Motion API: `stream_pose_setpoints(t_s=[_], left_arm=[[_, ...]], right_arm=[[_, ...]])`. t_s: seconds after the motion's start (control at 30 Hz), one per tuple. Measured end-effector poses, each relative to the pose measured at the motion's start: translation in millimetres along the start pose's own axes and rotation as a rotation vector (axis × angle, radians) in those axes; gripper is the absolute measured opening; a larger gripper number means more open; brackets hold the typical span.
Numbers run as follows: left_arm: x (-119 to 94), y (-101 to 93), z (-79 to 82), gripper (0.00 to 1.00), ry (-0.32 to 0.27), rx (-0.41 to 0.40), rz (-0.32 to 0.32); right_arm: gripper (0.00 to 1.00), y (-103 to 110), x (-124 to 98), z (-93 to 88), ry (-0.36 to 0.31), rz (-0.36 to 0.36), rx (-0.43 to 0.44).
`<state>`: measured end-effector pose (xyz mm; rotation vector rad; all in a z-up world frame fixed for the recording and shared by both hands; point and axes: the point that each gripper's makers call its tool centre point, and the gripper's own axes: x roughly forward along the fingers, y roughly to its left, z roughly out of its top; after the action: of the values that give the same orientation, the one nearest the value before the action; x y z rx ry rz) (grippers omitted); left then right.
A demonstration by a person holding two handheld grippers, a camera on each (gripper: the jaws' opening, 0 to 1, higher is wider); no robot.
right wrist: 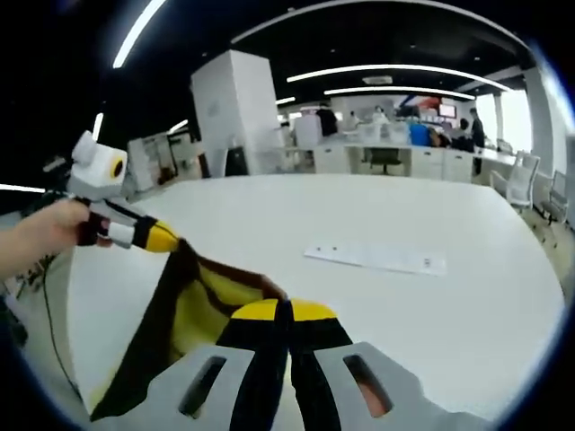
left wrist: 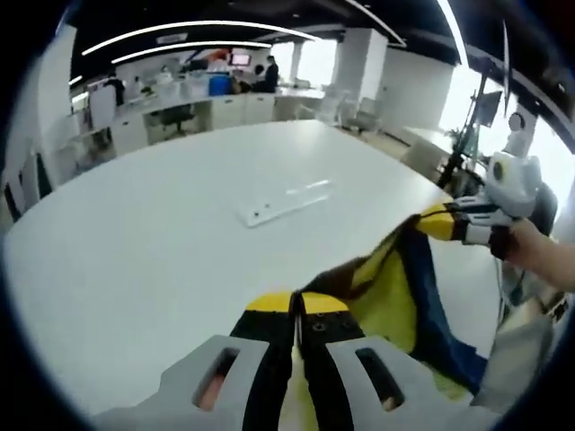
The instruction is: Fold the garment on the visible template until the final outline fits inside the template.
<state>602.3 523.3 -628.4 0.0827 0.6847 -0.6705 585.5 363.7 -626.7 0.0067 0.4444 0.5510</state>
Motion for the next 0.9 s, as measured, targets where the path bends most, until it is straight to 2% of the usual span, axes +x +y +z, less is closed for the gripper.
stream_pose_setpoints(t_s=[0.17, 0.47, 0.73, 0.9], left_arm=[[10, 3.8, -5.9, 0.00, -0.006, -0.040, -0.028], [32, 19.2, -20.3, 0.00, 0.036, -0.068, -0.033], [48, 27.9, -29.5, 0.00, 0.072, -0.098, -0.051], [58, 32.9, -37.0, 0.00, 0.093, -0.147, -0.067]], right_arm=[[0.03, -6, 11, -7.8, 0.028, -0.009, -0.006], [0.03, -13, 37, -28.7, 0.093, 0.000, -0.046], [0.03, -20, 52, -38.3, 0.126, 0.006, -0.052], [0.03, -22, 61, -44.1, 0.169, 0.026, -0.071]])
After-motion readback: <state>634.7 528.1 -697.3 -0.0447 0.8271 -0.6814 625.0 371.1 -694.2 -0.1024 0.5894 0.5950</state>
